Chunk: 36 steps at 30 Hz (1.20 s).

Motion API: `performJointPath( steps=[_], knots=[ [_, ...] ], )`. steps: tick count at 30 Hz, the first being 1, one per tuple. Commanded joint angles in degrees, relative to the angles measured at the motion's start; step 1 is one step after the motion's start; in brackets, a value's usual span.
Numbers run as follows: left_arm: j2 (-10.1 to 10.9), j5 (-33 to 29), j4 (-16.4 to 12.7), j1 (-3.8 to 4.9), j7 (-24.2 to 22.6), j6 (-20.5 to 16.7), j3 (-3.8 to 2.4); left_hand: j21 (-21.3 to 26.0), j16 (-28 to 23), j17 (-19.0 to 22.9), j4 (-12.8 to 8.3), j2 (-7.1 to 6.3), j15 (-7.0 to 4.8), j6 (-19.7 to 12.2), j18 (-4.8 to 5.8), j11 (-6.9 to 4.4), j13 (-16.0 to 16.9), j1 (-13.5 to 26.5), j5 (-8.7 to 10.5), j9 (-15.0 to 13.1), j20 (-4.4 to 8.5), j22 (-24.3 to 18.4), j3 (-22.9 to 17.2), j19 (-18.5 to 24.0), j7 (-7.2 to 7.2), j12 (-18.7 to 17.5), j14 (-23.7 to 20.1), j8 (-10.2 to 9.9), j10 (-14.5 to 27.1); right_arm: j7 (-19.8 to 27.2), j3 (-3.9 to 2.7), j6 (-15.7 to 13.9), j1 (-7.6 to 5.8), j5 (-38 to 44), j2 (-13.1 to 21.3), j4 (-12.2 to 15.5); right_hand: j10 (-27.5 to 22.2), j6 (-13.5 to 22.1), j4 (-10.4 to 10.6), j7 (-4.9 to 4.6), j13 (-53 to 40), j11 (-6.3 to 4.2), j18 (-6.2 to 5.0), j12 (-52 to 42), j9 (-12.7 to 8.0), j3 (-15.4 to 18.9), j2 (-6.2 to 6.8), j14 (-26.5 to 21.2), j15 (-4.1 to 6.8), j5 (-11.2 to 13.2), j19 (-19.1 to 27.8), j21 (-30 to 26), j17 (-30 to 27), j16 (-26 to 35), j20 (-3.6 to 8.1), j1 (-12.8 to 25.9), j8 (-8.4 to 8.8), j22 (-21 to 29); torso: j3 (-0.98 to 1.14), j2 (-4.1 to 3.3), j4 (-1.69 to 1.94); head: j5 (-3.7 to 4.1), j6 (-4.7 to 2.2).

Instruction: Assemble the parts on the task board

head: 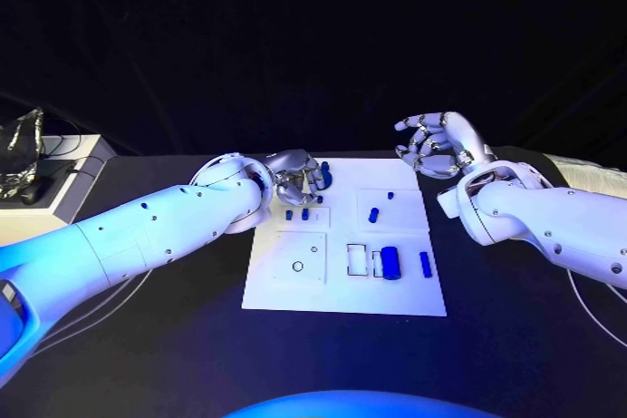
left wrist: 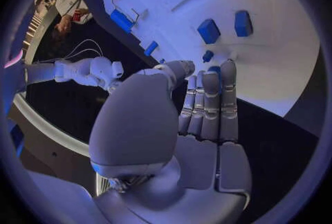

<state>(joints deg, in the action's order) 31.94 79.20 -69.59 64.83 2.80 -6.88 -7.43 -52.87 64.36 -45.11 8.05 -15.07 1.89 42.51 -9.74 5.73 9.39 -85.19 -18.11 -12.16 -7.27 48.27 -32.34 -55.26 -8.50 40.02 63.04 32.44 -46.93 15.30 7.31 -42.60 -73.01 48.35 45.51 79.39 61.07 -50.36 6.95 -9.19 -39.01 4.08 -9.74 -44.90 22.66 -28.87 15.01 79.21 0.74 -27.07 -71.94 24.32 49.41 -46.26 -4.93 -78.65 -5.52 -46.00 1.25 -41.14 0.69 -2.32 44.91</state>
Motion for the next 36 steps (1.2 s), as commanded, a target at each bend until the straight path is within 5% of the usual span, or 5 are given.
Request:
performJointPath(
  steps=[1,8,36],
  knots=[
    [-1.3,4.4,1.1,0.53,-3.9,-0.6,0.46,-0.4,1.7,-1.3,-0.4,-0.09,-0.03,0.8,-0.85,0.3,-0.4,0.9,0.48,0.3,0.02,0.1,0.1,-0.8,0.01,-0.7,1.5,-0.8,0.0,0.7,-0.02,0.4,0.02,0.1,-0.1,0.0,-0.5,0.0,-0.2,-0.36,0.1,0.02,-0.65,-0.4,0.1,-0.2,0.13,0.3,-0.03,-0.2,-0.3,-0.3,0.0,0.3,0.03,0.2,-0.22,0.0,-0.04,-0.02,0.04,0.08,-0.03],
    [-3.5,7.5,2.7,1.82,-3.3,0.7,1.99,-2.0,4.8,-1.7,-0.3,-0.42,0.08,1.1,-0.36,0.45,-2.2,2.2,6.41,1.3,-0.23,1.7,0.7,-3.3,1.19,-4.0,3.1,-4.1,1.2,0.7,-0.02,0.3,0.02,0.1,-0.3,0.1,-0.5,0.0,-0.2,-0.36,0.1,0.02,-0.65,-0.4,0.1,-0.2,0.13,0.3,-0.03,-0.2,-0.3,-0.3,0.0,0.3,0.03,0.2,-0.22,0.0,0.02,0.01,-0.05,-0.05,-0.06],
    [-7.0,12.0,7.4,2.63,1.6,7.0,3.39,-3.4,7.0,-0.4,-1.2,0.46,0.87,2.3,0.05,1.43,-3.8,1.2,6.47,1.7,-0.99,3.1,1.8,-5.4,1.11,-6.6,3.5,-7.2,3.8,0.6,-0.03,0.3,0.01,0.1,-0.5,0.2,-0.5,0.0,-0.2,-0.37,0.1,0.04,-0.64,-0.4,0.1,-0.2,0.11,0.3,-0.04,-0.2,-0.3,-0.3,0.1,0.2,0.04,0.3,-0.23,0.0,-0.05,0.05,0.12,0.31,0.34]
  ],
)
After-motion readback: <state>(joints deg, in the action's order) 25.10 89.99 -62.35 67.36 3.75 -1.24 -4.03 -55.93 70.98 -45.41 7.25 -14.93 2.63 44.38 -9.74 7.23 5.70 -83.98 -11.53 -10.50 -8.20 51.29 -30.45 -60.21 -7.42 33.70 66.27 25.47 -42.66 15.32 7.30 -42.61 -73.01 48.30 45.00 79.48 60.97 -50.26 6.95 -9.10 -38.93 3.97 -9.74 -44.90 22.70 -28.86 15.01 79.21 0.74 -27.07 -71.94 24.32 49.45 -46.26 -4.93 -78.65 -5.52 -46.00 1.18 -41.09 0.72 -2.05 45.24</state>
